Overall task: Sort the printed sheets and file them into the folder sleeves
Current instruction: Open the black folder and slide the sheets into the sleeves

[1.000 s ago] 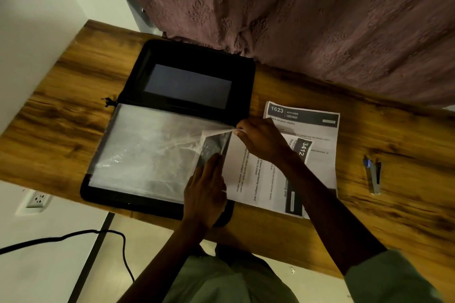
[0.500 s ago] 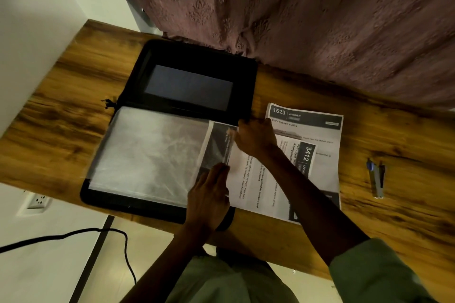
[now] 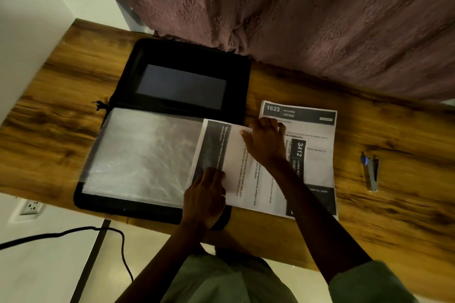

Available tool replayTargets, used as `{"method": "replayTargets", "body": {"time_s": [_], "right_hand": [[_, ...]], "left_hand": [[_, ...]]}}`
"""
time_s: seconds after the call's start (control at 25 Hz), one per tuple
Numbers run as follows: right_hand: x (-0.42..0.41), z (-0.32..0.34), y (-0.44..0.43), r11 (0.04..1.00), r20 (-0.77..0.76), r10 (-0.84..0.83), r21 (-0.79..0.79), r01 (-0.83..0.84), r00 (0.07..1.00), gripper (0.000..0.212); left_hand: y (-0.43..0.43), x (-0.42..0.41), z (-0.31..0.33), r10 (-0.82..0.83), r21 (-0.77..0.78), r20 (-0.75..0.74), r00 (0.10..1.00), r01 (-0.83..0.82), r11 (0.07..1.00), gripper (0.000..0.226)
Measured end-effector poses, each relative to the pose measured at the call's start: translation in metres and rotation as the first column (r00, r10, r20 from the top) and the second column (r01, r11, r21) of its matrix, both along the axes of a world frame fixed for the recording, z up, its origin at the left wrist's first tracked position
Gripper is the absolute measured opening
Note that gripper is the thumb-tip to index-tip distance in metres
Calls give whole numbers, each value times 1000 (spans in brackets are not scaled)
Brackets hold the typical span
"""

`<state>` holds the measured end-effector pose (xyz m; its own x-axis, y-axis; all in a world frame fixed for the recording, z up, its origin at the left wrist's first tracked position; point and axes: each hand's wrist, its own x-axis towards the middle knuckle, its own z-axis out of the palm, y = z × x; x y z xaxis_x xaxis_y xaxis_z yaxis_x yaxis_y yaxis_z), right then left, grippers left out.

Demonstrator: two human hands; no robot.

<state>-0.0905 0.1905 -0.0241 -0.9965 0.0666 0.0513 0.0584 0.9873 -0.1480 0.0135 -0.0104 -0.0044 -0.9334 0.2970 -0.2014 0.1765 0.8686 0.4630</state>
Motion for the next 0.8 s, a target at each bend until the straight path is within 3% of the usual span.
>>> {"method": "replayTargets", "body": {"time_s": [0.12, 0.2, 0.28, 0.36, 0.44, 0.56, 0.8], "right_hand": [[-8, 2, -6, 996, -18, 50, -77, -51, 999, 27], [-2, 9, -1, 998, -72, -15, -65, 10, 997, 28], [22, 20, 13, 965, -63, -242, -117, 234, 968, 37], [54, 27, 30, 869, 78, -469, -140, 475, 880, 42], [82, 29, 39, 794, 203, -571, -109, 598, 795, 49], [93, 29, 41, 749, 290, -604, -113, 653, 742, 64], [80, 28, 51, 600, 406, -614, -316, 735, 677, 75]], "left_hand": [[-1, 0, -1, -2, 13, -18, 1000, 2, 1000, 44], [-3, 0, -2, -10, 30, -37, 999, 11, 999, 42], [-5, 0, -4, -29, 52, -67, 997, 33, 998, 41], [-7, -1, -4, -21, 61, -83, 996, 26, 998, 40], [-6, -1, -2, 2, 70, -114, 994, 6, 998, 41], [-5, 0, -3, -1, 68, -126, 992, 10, 998, 38], [-6, 1, -5, -16, 76, -117, 993, 25, 997, 39]]}}
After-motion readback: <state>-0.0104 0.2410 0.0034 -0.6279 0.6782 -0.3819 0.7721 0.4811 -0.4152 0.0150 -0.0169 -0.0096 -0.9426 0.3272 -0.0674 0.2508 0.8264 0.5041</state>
